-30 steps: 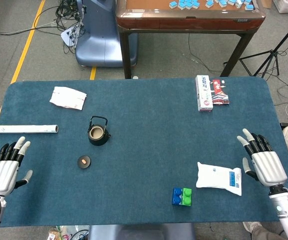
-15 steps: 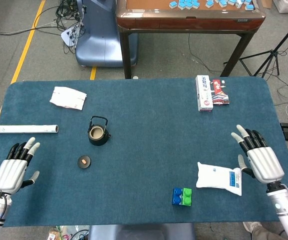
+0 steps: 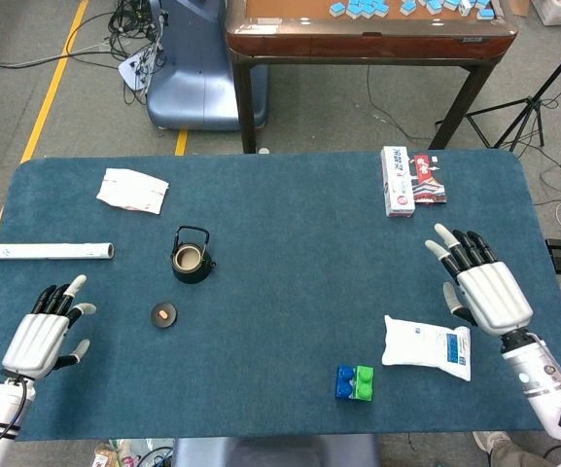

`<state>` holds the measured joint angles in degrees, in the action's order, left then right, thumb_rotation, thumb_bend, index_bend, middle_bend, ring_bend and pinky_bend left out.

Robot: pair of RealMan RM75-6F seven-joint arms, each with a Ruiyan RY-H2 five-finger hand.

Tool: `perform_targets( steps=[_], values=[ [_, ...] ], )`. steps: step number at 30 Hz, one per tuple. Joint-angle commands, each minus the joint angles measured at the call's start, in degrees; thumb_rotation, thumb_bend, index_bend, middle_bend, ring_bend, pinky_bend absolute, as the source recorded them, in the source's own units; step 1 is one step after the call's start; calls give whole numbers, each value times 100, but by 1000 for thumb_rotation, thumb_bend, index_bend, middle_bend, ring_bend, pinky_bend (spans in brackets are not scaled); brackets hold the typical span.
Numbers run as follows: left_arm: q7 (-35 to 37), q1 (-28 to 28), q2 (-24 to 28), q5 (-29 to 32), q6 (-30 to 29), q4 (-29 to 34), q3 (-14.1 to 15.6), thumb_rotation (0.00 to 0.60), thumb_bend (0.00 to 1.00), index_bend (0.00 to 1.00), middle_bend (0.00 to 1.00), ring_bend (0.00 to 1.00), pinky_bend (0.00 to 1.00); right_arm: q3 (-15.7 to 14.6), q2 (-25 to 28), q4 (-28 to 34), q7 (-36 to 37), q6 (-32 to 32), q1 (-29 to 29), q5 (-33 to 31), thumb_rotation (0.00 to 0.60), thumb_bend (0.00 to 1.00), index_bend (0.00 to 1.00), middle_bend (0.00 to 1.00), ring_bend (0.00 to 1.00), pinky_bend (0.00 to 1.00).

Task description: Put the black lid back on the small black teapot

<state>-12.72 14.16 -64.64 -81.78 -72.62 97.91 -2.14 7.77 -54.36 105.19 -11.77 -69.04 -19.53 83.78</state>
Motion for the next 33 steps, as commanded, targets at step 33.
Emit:
perform_targets(
  steps=[33],
  values=[
    [-2076,815,-1122,1189,686,-138,-162,600,314,253,0,0,0,459,137,82,-164,997,-1101,-819,600,616,100,0,0,0]
  ],
)
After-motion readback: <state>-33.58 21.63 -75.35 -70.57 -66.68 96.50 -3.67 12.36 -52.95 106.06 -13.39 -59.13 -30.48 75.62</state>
